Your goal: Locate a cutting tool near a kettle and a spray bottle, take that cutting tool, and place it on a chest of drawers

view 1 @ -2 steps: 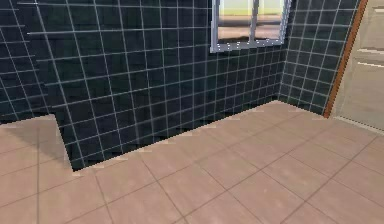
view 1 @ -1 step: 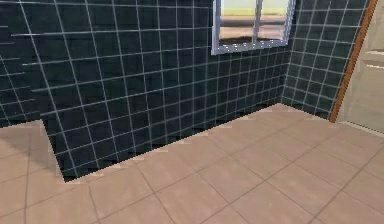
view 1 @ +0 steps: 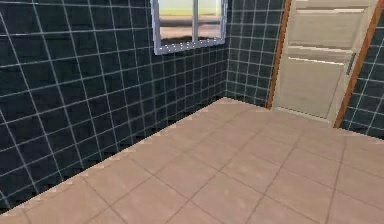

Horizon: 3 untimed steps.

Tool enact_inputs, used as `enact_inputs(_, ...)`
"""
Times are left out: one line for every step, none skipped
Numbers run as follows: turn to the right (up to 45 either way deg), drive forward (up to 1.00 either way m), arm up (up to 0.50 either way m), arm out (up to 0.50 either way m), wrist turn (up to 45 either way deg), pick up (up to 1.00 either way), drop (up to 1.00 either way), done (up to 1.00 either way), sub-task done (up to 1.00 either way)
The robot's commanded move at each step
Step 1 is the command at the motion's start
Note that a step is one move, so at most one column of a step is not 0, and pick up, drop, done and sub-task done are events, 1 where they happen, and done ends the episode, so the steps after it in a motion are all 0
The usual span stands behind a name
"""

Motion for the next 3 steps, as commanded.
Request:
enact_inputs(3.0, 0.00, 0.00, 0.00, 0.0, 0.00, 0.00, 0.00, 0.00)
enact_inputs(45.0, 0.00, 0.00, 0.00, 0.0, 0.00, 0.00, 0.00, 0.00)
enact_inputs(45.0, 0.00, 0.00, 0.00, 0.0, 0.00, 0.00, 0.00, 0.00)
